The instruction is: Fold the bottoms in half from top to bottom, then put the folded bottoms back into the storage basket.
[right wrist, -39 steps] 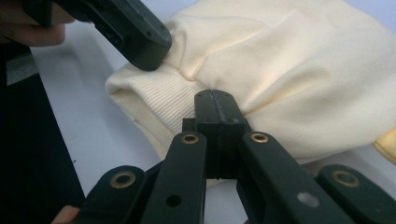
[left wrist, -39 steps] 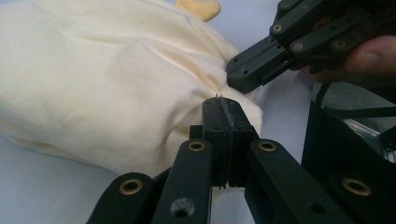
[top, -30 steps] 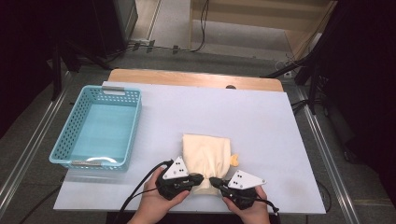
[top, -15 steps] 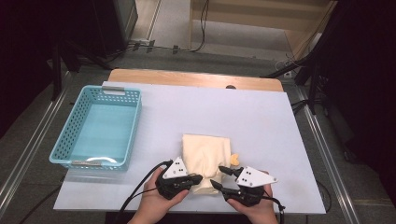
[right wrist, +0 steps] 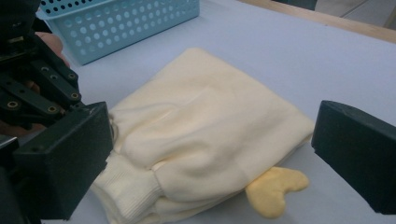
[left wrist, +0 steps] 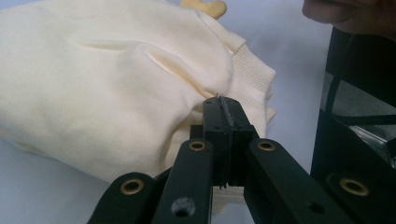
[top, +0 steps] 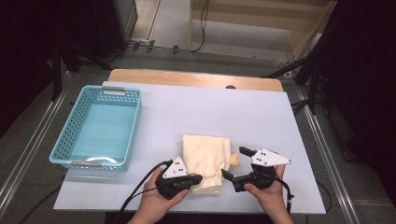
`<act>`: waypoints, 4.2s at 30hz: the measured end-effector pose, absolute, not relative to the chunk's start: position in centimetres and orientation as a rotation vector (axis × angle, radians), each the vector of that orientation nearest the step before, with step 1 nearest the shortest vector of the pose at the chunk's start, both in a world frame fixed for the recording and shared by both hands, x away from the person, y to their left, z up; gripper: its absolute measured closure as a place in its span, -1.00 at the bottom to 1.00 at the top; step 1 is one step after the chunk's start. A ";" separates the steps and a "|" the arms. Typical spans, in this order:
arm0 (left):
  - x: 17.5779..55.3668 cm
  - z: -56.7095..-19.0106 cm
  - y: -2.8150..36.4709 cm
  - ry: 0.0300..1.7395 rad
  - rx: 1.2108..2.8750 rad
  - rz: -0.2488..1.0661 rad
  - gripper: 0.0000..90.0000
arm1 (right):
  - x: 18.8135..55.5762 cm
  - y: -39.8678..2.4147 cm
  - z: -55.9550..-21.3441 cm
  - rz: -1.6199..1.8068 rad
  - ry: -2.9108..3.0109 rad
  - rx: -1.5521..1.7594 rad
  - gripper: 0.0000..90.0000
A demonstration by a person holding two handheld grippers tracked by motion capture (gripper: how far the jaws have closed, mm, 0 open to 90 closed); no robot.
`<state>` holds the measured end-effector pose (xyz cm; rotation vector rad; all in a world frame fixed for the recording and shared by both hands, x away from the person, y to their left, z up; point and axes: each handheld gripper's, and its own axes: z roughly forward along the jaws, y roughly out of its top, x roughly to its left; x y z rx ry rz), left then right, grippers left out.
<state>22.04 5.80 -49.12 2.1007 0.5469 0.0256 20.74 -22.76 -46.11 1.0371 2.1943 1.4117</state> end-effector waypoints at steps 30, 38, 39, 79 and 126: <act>22.1 -49.3 5.9 0.560 2.092 0.010 1.00 | 24.2 -23.7 -46.2 1.392 2.180 1.079 -1.00; 22.1 -49.3 5.9 0.559 2.093 0.012 1.00 | 25.0 -23.9 -46.1 1.372 2.183 1.093 -1.00; 22.1 -49.3 5.9 0.559 2.093 0.013 1.00 | 25.2 -23.9 -46.1 1.373 2.183 1.101 -1.00; 22.1 -49.4 6.0 0.554 2.100 0.005 1.00 | 32.1 -22.6 -51.7 1.244 2.370 1.320 -0.74; 21.8 -48.8 6.7 0.531 2.089 -0.004 0.65 | 27.1 -23.7 -51.1 1.351 2.253 1.285 0.57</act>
